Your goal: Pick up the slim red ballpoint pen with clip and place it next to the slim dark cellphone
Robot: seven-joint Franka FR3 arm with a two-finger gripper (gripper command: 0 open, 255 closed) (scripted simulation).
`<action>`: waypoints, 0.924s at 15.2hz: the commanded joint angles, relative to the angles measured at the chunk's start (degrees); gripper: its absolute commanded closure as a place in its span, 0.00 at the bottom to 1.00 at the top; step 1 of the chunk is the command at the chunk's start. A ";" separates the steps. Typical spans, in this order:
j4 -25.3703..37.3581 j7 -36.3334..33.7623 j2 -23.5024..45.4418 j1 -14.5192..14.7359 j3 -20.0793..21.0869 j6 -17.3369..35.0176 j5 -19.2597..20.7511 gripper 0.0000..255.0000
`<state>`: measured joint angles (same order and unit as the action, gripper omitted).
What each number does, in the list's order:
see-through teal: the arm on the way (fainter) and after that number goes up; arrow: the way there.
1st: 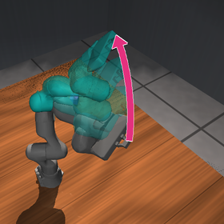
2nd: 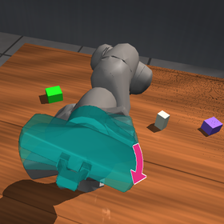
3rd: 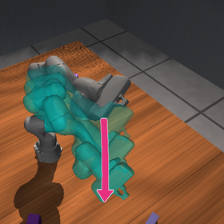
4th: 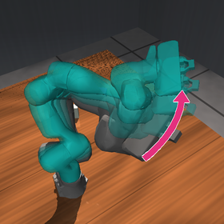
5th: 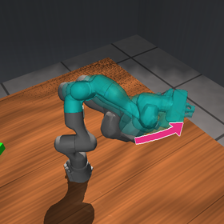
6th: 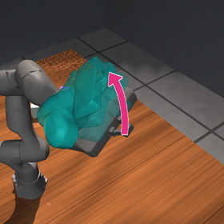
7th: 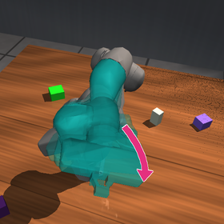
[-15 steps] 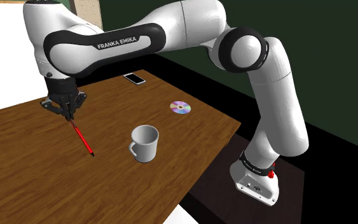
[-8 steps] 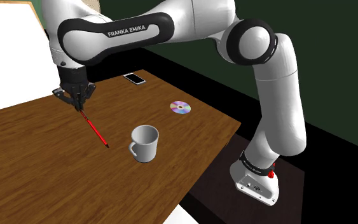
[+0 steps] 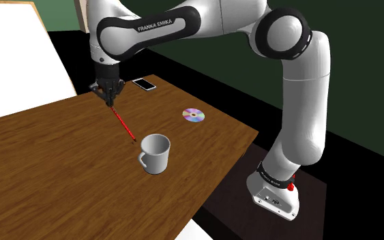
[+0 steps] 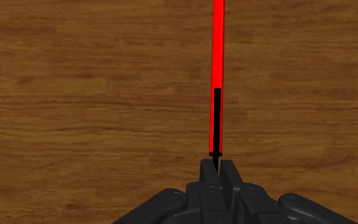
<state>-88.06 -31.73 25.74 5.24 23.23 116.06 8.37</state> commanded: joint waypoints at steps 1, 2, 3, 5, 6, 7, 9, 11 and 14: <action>-1.40 2.53 -1.04 -2.09 -0.35 0.40 -0.74 1.00; -2.19 3.80 -1.63 -3.16 -0.53 0.63 -1.13 1.00; -2.91 5.08 -2.17 -4.21 -0.73 0.83 -1.51 1.00; -4.09 7.65 -3.09 -6.24 -1.19 1.13 -2.23 1.00; -4.57 8.94 -3.47 -7.23 -1.44 1.23 -2.56 1.00; -4.97 10.23 -3.80 -8.19 -1.71 1.30 -2.88 1.00; -5.55 12.81 -4.31 -10.08 -2.27 1.35 -3.47 1.00; -5.82 15.36 -4.61 -11.89 -2.87 1.30 -3.99 1.00; -5.68 19.13 -4.68 -14.51 -3.81 1.01 -4.62 1.00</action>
<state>-94.10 -13.81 21.04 -8.50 19.69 117.40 3.94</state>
